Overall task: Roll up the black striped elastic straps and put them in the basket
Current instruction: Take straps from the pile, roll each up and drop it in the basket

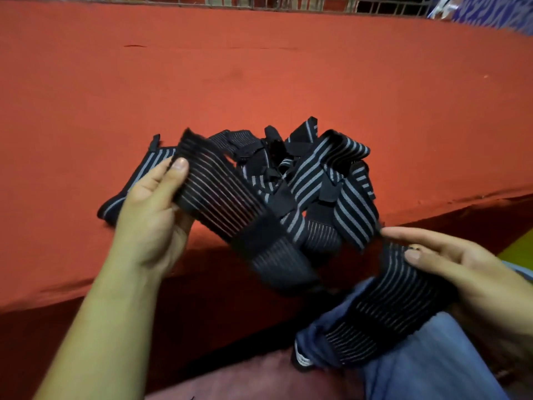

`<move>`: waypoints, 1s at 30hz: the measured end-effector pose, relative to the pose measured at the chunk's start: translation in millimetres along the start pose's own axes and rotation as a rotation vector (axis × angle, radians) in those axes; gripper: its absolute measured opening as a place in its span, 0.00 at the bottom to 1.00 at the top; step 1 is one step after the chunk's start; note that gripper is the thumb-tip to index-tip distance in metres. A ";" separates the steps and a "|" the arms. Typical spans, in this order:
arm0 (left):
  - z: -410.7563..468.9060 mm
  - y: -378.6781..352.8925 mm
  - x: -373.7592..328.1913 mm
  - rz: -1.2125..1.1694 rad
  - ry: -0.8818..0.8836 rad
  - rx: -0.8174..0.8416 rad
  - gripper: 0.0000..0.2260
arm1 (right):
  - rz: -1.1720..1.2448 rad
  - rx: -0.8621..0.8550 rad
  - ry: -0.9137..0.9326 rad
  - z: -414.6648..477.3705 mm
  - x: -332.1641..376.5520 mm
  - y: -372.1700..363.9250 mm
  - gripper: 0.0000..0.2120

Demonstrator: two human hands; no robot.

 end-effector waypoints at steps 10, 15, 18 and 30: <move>-28.6 -25.0 26.6 0.294 0.129 0.318 0.11 | 0.070 0.090 0.121 -6.0 17.7 -15.4 0.24; -35.4 -28.5 33.4 0.419 0.114 0.416 0.11 | 0.038 -0.019 0.226 -0.5 16.0 -34.3 0.35; -39.1 -33.3 34.7 0.442 0.092 0.434 0.10 | 0.090 0.024 0.245 -5.5 14.8 -48.5 0.33; -41.9 -37.5 33.5 0.534 -0.098 0.514 0.08 | 0.008 0.011 0.357 -8.9 17.6 -68.1 0.12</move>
Point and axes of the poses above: each hand's wrist, its own z-axis towards the middle knuckle, its own y-axis out of the back of the hand, x = y × z, the point moved 2 cm from there along z, towards the middle knuckle, and after that the axes turned 12 degrees about -x, right-handed, at the moved point
